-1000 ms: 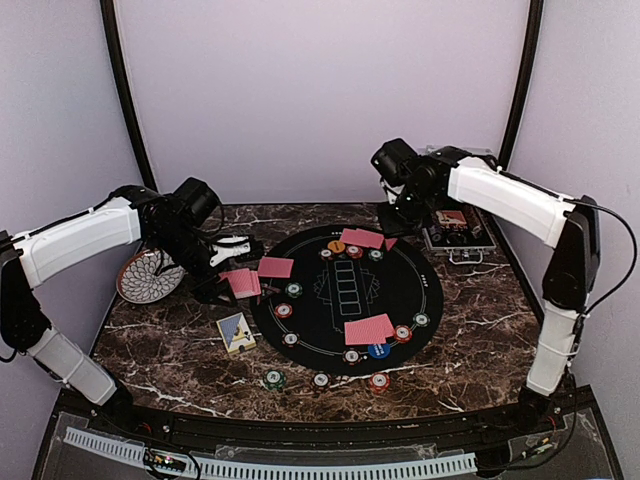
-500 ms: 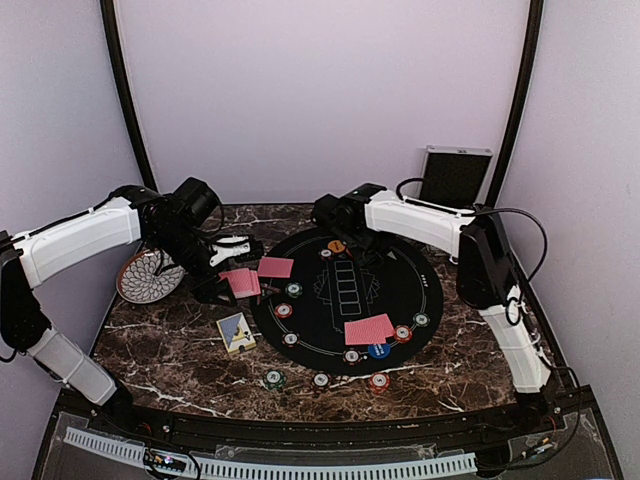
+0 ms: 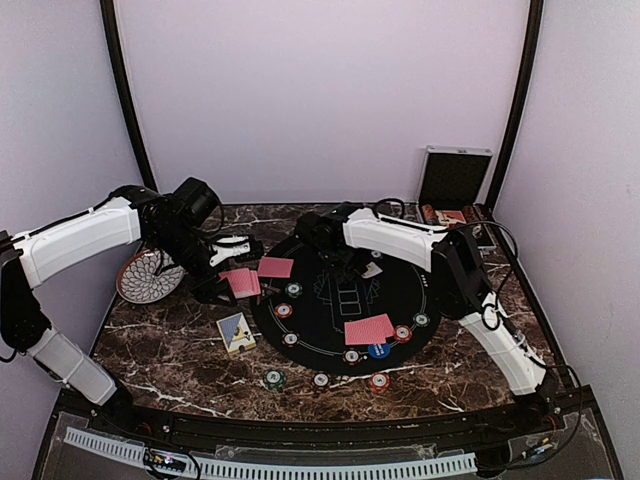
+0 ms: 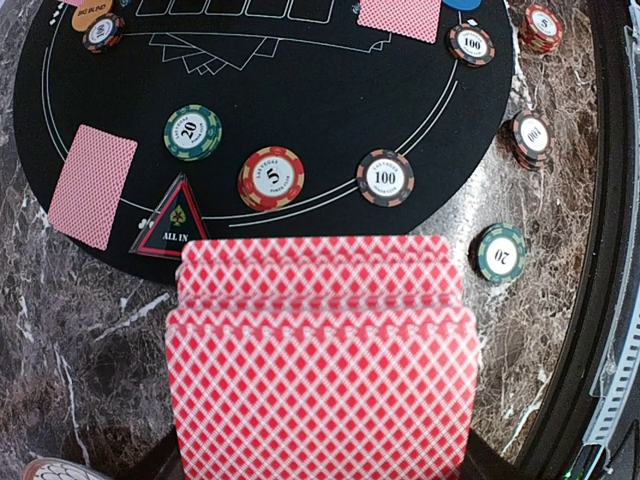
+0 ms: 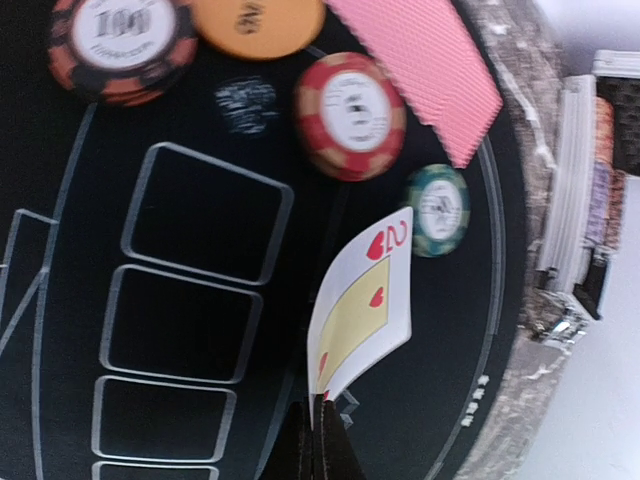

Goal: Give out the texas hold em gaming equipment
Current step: Flop the poker card in the community card area.

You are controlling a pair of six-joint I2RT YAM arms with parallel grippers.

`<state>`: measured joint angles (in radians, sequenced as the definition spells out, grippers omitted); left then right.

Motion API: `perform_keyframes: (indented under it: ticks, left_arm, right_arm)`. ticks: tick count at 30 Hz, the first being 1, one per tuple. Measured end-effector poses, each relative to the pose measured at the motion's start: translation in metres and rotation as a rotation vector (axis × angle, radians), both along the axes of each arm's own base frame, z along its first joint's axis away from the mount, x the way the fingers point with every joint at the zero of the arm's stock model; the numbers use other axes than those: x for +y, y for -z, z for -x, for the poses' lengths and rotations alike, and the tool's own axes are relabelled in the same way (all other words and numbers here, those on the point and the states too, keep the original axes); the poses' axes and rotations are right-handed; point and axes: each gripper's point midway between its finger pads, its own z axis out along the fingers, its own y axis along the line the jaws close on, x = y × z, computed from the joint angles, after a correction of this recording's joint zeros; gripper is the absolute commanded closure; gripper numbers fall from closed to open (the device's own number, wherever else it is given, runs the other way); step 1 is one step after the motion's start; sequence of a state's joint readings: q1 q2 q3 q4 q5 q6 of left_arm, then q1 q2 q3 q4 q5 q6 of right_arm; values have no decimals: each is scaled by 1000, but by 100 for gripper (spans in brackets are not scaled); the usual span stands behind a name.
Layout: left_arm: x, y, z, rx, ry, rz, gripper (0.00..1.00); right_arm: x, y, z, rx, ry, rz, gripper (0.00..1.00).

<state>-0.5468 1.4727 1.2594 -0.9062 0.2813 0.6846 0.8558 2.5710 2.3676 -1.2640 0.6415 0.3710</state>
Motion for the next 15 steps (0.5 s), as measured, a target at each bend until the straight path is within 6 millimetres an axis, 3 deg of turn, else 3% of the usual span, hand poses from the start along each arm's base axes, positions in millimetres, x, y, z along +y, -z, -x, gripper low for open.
perform_keyframes:
  ticks: [10, 12, 15]
  left_arm:
    - [-3, -6, -2, -9, 3, 18, 100]
    - [-3, -6, -2, -8, 4, 18, 100]
    - [-4, -6, -2, -7, 5, 20, 100]
  right_arm:
    - [41, 15, 6, 89, -24, -224, 97]
    - [47, 15, 6, 92, -23, -256, 90]
    - [54, 17, 4, 105, -10, -312, 69]
